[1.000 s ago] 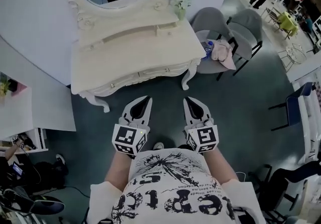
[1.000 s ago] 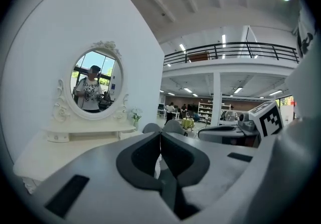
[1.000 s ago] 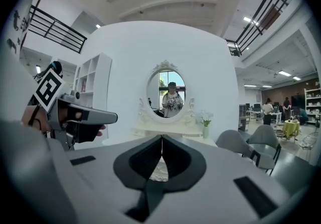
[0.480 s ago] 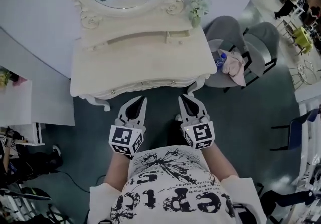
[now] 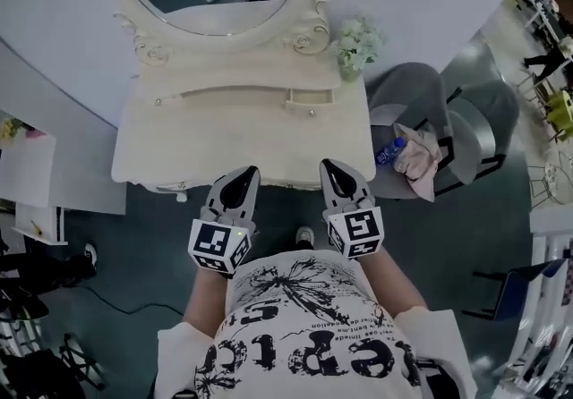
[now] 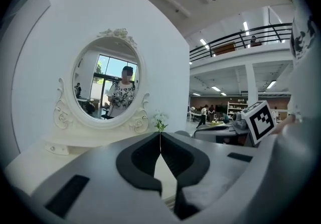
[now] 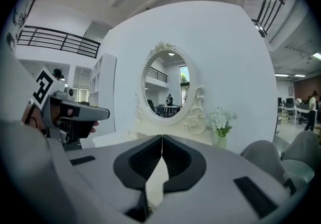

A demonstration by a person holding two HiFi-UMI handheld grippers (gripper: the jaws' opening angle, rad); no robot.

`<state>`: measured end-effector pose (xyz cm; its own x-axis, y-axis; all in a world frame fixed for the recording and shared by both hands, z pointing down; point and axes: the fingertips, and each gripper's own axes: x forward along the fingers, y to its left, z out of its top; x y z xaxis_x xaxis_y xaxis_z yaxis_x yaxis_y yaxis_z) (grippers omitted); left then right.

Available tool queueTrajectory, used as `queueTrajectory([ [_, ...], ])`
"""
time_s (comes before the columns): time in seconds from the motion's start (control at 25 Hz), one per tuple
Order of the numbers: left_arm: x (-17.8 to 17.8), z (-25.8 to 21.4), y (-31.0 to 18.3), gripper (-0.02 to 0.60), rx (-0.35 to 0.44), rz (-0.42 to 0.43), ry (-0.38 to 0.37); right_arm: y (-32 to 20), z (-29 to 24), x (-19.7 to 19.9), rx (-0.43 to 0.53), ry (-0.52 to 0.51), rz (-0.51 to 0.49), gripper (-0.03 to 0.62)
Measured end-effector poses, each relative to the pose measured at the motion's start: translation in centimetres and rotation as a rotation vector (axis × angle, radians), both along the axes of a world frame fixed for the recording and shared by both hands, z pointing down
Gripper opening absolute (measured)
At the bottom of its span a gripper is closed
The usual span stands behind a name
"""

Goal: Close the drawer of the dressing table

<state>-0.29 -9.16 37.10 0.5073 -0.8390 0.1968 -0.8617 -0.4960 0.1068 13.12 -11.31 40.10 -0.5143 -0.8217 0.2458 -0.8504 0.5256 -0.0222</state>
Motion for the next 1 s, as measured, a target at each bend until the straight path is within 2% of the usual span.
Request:
queueTrajectory([
  [0.28,2.4,2.0,-4.5,0.018,-0.063,-0.052,-0.012,-5.8,1.7,3.0,-0.058,-0.026,-0.007,0.017],
  [0.44,2.6,2.5,-7.6,0.018,-0.036,-0.02,0.021,-8.8,2.7,3.4,-0.07,-0.032,0.022,0.017],
  [0.68,1.2,3.2,-13.7,0.018,-0.031,0.018,0.023,-13.7,4.1,3.1,-0.091,-0.031,0.086,0.017],
  [1.0,-0.4,5.9,-20.0,0.018,-0.008,0.099,0.059,-18.2,9.4,1.3,-0.163,-0.008,0.136,0.017],
])
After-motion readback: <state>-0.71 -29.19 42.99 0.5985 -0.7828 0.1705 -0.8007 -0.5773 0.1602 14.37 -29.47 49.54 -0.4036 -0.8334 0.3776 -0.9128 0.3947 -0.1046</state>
